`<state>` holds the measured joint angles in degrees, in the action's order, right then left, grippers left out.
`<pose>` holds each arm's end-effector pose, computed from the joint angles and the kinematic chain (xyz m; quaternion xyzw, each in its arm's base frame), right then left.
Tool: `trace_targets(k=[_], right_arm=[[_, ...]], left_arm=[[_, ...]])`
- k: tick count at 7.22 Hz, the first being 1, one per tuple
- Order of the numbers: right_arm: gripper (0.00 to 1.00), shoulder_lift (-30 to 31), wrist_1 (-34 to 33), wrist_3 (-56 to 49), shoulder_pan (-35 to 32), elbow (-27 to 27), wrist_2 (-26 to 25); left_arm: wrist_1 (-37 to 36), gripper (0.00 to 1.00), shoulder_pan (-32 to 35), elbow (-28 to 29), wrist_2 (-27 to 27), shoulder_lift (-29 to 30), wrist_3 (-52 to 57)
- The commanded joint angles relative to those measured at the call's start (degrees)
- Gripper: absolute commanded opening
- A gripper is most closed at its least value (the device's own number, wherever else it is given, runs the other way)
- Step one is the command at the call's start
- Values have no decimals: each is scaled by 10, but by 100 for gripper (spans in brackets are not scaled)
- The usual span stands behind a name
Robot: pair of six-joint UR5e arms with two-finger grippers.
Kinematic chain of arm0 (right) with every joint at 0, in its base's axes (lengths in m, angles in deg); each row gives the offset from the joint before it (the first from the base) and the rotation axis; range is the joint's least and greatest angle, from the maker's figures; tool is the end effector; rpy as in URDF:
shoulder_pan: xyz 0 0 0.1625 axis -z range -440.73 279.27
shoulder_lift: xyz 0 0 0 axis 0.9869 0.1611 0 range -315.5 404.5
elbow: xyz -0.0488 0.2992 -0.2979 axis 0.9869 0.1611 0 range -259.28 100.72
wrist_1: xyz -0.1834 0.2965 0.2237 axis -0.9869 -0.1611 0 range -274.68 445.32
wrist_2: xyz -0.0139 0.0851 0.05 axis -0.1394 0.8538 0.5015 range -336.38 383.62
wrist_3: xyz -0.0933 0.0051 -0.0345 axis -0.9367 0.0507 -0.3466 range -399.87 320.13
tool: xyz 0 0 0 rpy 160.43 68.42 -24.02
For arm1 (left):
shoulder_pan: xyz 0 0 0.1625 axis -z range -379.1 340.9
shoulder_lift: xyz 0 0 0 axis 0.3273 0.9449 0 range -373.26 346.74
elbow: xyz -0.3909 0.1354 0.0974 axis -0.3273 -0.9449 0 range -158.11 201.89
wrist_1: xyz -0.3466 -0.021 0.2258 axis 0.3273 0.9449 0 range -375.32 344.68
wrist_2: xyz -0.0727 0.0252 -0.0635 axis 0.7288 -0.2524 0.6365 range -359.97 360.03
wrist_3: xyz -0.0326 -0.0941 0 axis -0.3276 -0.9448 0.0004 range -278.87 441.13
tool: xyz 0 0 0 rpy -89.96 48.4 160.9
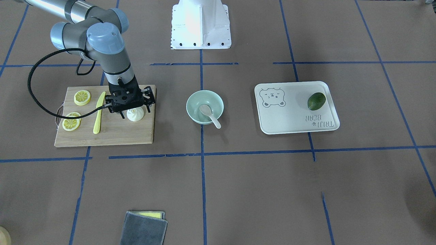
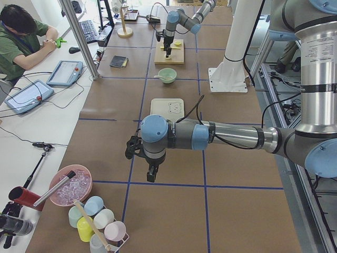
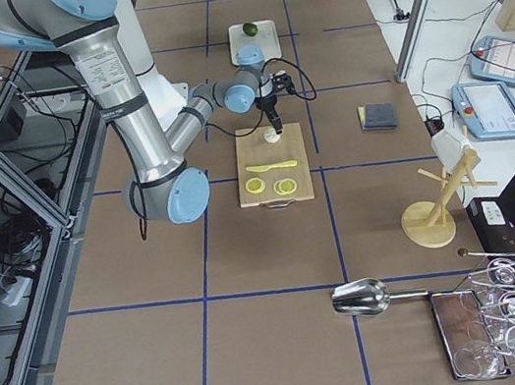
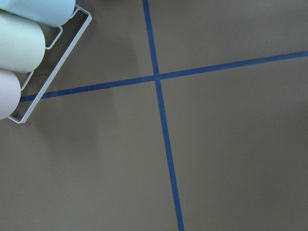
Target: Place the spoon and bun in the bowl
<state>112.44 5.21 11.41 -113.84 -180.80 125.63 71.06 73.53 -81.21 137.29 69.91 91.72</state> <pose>-0.4627 -0.4361 0.3415 0.1373 -0.3553 -0.0839 0.9208 -0.0804 -0.4387 0.6045 0.0673 0.3956 0.0727 0.9130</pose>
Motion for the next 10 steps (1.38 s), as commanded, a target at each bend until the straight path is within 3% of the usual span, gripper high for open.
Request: trace_targets(k=[1,2,6,8,10], right_arm=[[27,2,0,0,4,4,-7],[0,2,0,0,4,3,-7],[0,-33,-7,16,9,-6,-6],[0,-113,-61,64,25,-1,-7],[0,-201,-100,137,74,25,-56]], left_arm=[[0,100,0,0,2,3,1],[0,100,-1,1,2,4,1],[0,100,0,-2,2,4,1],[-1,100,0,-1,1,4,1],[-2,100,0,-1,1,3,1]])
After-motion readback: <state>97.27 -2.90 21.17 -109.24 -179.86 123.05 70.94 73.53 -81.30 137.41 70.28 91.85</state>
